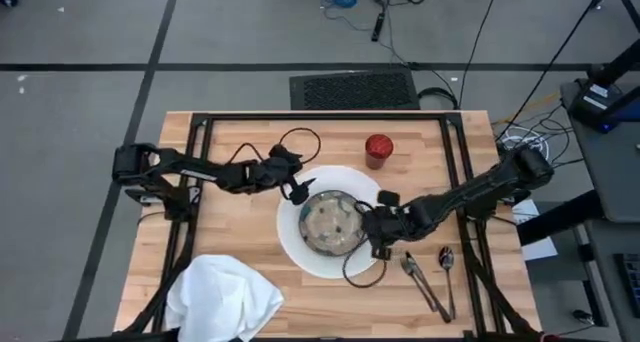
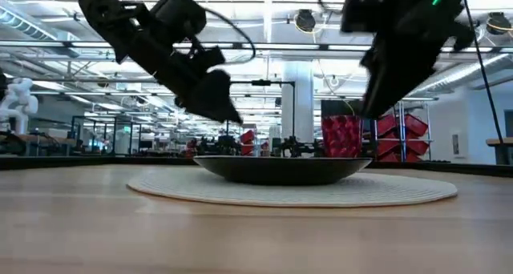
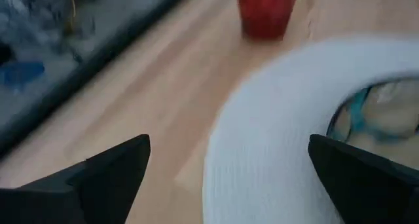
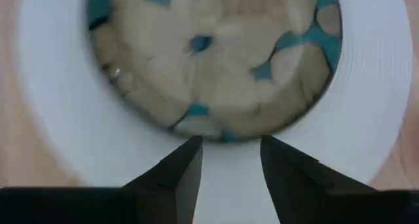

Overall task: Set table place
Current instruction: Put the decorated ceramic plate on the placemat

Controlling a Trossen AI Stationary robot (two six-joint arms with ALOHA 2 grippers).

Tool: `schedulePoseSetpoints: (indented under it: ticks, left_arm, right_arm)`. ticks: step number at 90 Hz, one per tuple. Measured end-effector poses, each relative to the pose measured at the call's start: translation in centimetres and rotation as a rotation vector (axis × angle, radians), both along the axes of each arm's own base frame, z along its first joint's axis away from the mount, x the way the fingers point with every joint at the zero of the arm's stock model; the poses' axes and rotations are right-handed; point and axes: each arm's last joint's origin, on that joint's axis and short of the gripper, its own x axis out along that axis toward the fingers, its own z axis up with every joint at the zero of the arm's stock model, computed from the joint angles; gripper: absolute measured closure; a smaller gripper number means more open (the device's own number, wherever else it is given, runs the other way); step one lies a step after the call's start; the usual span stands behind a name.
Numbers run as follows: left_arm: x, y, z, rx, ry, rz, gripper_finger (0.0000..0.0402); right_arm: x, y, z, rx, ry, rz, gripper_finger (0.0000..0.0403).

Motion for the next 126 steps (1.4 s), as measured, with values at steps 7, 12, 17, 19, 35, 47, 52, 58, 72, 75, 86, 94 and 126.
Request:
schedulePoseSetpoints:
  ticks: [7,12,17,19,35,47,52,58,72,75,86,94,126]
  left_arm:
    - [-0.5,-0.6,-0.7,-0.060,0.032,0.031,0.0002]
    - [-0.9,-1.3,-1.3,-0.094,0.056,0.040,0.0002]
    - [-1.4,-2.2,-2.0,-0.125,0.086,0.041,0.0002]
    - [-1.5,-2.5,-2.1,-0.137,0.092,0.044,0.0002]
    - [-2.1,-5.1,-3.9,-0.209,0.118,0.048,0.0002]
    - [-2.4,-6.6,-5.1,-0.225,0.128,0.069,0.0002]
    - [-2.4,-7.1,-5.4,-0.231,0.127,0.075,0.0002]
    - [-2.3,-7.5,-5.9,-0.233,0.134,0.078,0.0002]
    - [-2.4,-8.1,-6.3,-0.228,0.137,0.100,0.0002]
    - [-2.5,-8.2,-6.3,-0.228,0.139,0.099,0.0002]
    - [-2.5,-8.4,-6.4,-0.224,0.141,0.096,0.0002]
    - [-2.6,-8.4,-6.4,-0.224,0.145,0.095,0.0002]
    - [-2.6,-8.5,-6.4,-0.221,0.152,0.091,0.0002]
  right_arm:
    - [1.1,-1.0,-1.2,-0.017,-0.040,0.011,0.0259]
    - [2.1,-1.8,-1.5,-0.032,-0.084,0.027,0.0259]
    - [3.2,-2.7,-1.9,-0.054,-0.128,0.041,0.0259]
    - [3.6,-3.1,-2.1,-0.065,-0.142,0.046,0.0259]
    - [5.9,-5.5,-4.1,-0.095,-0.201,0.101,0.0259]
    - [6.9,-6.5,-5.6,-0.056,-0.229,0.123,0.0259]
    - [7.1,-6.7,-6.0,-0.047,-0.236,0.121,0.0259]
    - [7.2,-7.0,-6.3,-0.049,-0.230,0.114,0.0259]
    - [7.2,-8.0,-6.4,-0.044,-0.220,0.091,0.0259]
    - [7.2,-8.3,-6.4,-0.045,-0.220,0.083,0.0259]
    - [7.1,-9.1,-6.4,-0.044,-0.219,0.046,0.0259]
    - [7.1,-9.5,-6.4,-0.044,-0.218,0.033,0.0259]
    - [7.2,-9.7,-5.3,-0.089,-0.273,0.005,0.0259]
